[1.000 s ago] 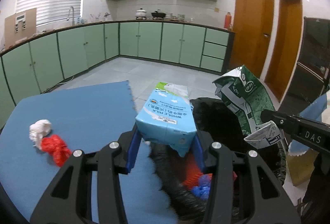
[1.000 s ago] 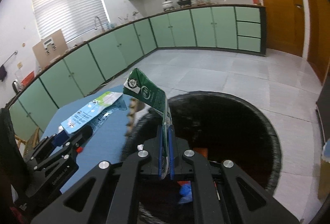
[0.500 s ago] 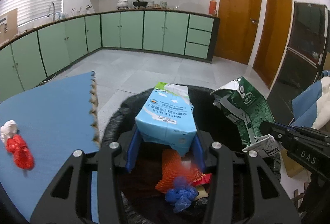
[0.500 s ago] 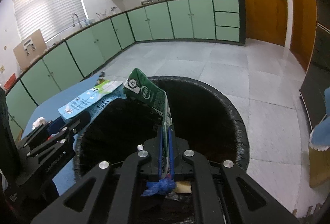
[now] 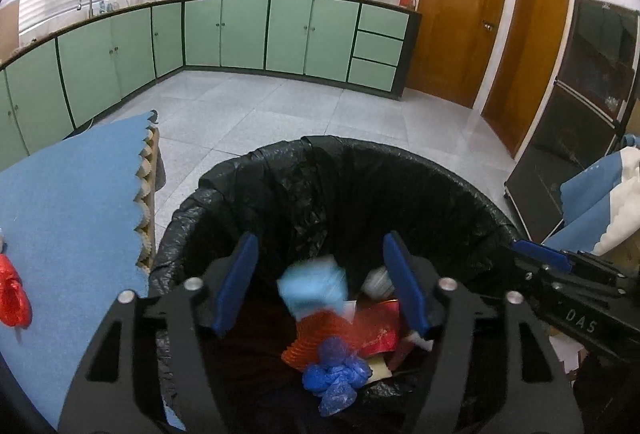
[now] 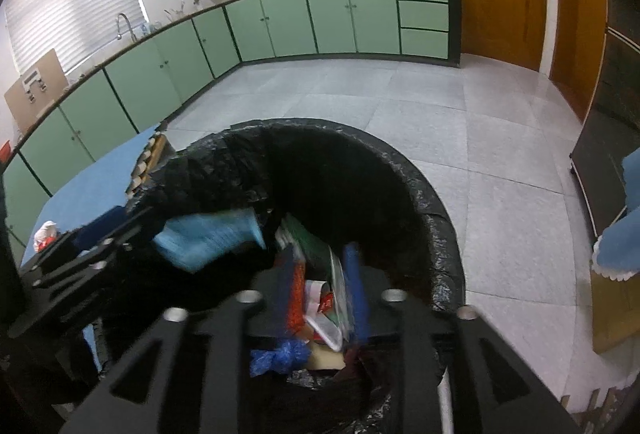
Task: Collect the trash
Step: 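Open both tools over the black bin to drop the cartons, then move both open tools back over the blue mat toward the tissue and red bag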
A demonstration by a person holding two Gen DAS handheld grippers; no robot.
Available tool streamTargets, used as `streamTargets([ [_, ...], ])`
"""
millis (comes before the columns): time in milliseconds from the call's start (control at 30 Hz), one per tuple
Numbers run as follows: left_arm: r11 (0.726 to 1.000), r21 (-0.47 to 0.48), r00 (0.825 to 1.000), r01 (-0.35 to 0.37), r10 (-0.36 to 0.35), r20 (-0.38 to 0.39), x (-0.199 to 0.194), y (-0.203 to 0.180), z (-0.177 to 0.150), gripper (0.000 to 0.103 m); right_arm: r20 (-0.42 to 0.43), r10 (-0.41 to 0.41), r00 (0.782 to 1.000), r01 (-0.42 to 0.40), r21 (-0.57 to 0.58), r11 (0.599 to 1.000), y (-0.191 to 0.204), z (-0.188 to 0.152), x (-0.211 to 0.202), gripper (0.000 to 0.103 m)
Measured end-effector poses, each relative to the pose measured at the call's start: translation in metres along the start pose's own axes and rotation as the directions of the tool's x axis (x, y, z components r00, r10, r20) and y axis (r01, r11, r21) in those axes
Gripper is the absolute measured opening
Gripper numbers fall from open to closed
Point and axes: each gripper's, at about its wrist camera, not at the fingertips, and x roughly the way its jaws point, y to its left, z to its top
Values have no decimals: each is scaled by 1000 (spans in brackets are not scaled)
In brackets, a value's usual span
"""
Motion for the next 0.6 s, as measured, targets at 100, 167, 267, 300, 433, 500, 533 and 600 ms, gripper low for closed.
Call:
streamTargets([
  [100,1000,-15,1000,-7,7,13,-7,7,1,74,4,-10,1000,10,8,1000,-1,-1,-3,74],
  [167,999,-34,1000,-12,12,23,-14,15,2,80,27,-27,999,26,16,1000,1,1,-8,88],
  [267,998,-54,999,-26,28,44,-29,30,3,84,45,-19,999,18,21,1000,7,4,-15,97],
  [300,998,-57,998,-33,36,51,-35,36,3,86,49,-15,999,14,21,1000,10,5,-16,97],
  [433,993,-87,993,-80,87,83,-63,68,0,88,70,13,997,-14,8,1000,30,8,-26,97],
  [500,989,-96,988,-108,118,98,-78,84,-2,89,77,22,997,-22,5,1000,42,12,-28,97],
  [533,988,-99,986,-120,130,103,-83,90,-2,89,81,35,996,-35,2,999,51,14,-29,97],
  [600,982,-109,978,-157,170,119,-99,111,-5,89,84,50,995,-50,-9,999,66,16,-31,97],
])
